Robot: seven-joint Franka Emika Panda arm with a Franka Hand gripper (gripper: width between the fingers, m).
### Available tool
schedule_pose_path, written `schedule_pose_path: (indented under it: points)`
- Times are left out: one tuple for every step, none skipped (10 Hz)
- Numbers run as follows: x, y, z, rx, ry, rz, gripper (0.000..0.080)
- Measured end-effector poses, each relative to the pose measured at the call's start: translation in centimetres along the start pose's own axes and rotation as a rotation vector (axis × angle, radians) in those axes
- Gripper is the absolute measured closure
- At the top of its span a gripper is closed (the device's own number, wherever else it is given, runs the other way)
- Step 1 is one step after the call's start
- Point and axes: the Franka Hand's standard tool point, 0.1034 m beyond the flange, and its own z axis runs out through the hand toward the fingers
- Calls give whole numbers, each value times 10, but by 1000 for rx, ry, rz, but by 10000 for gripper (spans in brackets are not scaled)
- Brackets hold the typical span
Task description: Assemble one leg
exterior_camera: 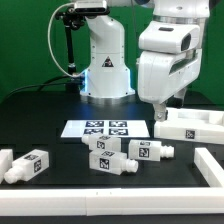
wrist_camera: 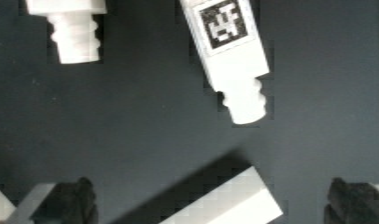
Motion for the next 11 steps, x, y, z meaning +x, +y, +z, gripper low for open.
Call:
schedule_pose_path:
  points:
    - [0, 0, 0, -8, -8, -16, 150]
    - [0, 0, 0, -8, -8, -16, 150]
    - [0, 0, 0, -8, -7, -16, 150]
    - [0, 0, 0, -7, -7, -15, 150]
    - [0, 0, 1, -7, -8, -15, 150]
    - [-1, 0, 1, -7, -8, -16, 150]
    - [-9, 1, 7, -6, -8, -13, 150]
    - [-19, 2, 12, 0, -14, -4, 150]
    - [-28, 7, 18, -17, 5, -30, 150]
    - [-47, 17, 26, -15, 5, -83, 150]
    - [-64, 31, 31, -11, 0, -99, 150]
